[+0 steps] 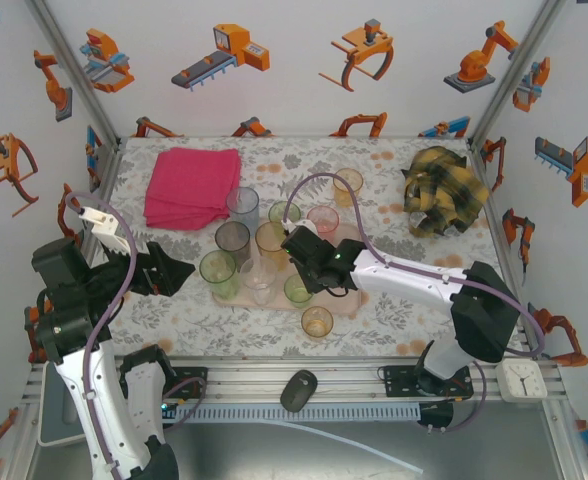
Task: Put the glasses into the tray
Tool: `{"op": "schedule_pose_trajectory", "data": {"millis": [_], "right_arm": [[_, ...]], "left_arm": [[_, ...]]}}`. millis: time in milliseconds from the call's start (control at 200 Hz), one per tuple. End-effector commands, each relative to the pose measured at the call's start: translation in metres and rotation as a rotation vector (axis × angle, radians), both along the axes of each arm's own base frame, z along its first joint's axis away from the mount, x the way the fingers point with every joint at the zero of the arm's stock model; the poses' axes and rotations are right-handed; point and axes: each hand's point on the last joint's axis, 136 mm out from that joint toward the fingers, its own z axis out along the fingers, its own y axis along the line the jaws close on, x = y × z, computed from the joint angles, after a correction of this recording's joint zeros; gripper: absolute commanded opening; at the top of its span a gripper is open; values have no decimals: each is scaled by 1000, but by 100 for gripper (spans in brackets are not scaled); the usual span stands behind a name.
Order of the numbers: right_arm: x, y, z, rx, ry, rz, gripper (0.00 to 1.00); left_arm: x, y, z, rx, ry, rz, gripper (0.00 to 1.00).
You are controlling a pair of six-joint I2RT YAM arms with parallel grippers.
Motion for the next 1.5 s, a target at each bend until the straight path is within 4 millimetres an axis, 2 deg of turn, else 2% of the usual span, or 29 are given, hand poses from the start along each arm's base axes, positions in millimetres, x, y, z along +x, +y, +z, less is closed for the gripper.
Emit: {"op": "schedule_pose_trajectory", "data": {"millis": [0,160,556,891,1016,1157,1322,1387,1492], "right_arm": [[0,0,-6,-8,-1,-15,20],[-1,-3,-5,-7,0,-26,25],[-3,-8,16,27,-28,-38,30],[-9,-8,24,37,1,-27,31],[-10,-13,33,34,-6,-28,31],[-11,-23,53,30,-38,-35,31],[-9,-38,95,71,-121,-60,32],[-5,-45,113,91,-156,-81,36],[4,-54,131,136,-183,-134,39]], "left_arm": [[1,1,2,6,-23,-1,97],[1,0,3,7,-25,-2,97],[1,0,4,4,-25,0,97],[0,0,4,6,-29,1,97],[-1,0,5,9,-33,-2,97],[0,0,4,10,-30,-2,97],[0,0,4,11,-30,-4,97],[0,0,4,10,-30,-6,97],[1,1,2,10,-28,-3,97]]}}
